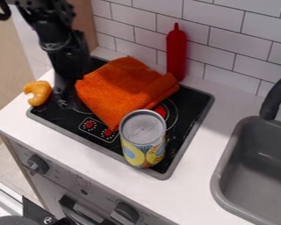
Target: Move the metal object to the right corner of the burner
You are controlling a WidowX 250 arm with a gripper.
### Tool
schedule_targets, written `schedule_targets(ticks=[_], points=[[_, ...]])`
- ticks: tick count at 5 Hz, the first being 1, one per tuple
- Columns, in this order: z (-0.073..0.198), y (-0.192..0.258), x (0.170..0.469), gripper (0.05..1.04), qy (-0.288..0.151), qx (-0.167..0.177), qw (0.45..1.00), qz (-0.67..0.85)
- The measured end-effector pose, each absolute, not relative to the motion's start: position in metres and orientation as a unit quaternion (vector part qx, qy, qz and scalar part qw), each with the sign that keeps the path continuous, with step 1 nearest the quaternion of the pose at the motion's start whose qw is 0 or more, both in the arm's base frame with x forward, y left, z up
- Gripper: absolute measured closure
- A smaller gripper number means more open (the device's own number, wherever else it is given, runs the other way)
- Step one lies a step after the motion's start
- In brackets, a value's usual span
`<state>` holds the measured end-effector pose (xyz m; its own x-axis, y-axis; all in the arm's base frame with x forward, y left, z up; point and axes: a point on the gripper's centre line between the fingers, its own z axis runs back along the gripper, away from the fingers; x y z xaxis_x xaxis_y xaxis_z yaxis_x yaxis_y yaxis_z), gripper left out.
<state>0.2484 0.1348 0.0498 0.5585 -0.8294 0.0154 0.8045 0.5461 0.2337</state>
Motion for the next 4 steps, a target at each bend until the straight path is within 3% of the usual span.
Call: schedule_targets(ticks=[1, 2, 4], points=[[0.051, 0.154, 0.254, 0.085, -0.095, 0.043, 0.932, -0.347], [0.052, 0.165, 0.262, 0.085, -0.14, 0.028, 0.962, -0.233], [0.045, 0.162, 0.293, 0.085, -0.167, 0.017, 0.979, -0.118]])
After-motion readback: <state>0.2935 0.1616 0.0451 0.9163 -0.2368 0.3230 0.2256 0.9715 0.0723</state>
